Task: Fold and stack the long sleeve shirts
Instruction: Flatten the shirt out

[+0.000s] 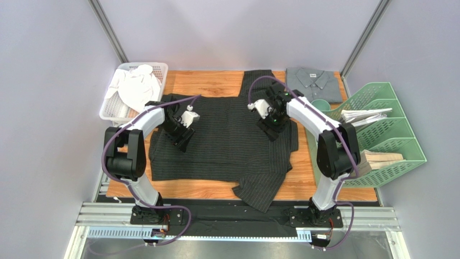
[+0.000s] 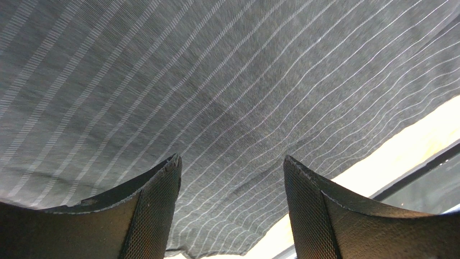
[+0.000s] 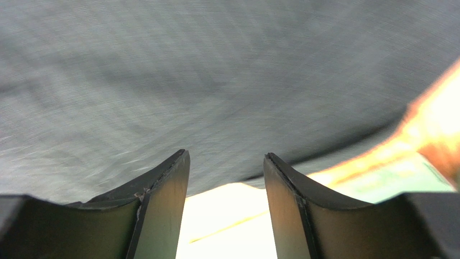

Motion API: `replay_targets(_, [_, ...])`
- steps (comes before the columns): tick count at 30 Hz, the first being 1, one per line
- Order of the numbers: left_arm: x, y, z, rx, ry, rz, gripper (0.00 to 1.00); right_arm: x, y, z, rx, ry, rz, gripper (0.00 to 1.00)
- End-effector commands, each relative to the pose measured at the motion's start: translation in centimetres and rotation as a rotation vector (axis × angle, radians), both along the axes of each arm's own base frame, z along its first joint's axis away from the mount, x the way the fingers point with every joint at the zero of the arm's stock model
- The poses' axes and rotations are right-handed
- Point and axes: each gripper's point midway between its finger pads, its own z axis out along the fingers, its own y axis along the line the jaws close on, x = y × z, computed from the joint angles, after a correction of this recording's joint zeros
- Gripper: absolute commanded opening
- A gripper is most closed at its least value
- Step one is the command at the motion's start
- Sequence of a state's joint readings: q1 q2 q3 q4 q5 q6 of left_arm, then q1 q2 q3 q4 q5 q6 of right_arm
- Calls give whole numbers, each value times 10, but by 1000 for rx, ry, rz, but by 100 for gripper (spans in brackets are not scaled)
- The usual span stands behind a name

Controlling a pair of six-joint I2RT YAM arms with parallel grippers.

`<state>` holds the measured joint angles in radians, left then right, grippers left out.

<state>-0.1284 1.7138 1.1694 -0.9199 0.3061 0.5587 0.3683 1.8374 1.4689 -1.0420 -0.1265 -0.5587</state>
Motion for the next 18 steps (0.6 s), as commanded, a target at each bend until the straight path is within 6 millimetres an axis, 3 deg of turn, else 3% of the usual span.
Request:
replay_targets(1, [-11, 4, -8, 16, 21, -5, 74, -52, 18, -22, 27, 128, 54, 57])
replay_targets(6, [-31, 10, -12, 44, 63, -11, 74, -77, 5, -50, -29, 197, 65, 53])
replay_targets(11, [-57, 21, -19, 92, 114, -13, 73, -105, -22, -77, -138, 259, 103, 51])
replay_targets(16, [-65, 42, -26, 181, 116, -11, 73, -99, -47, -80, -229, 222, 101, 50])
replay_targets(18, [-69, 38, -25, 155, 137, -22, 72, -96, -50, -76, -228, 216, 98, 50])
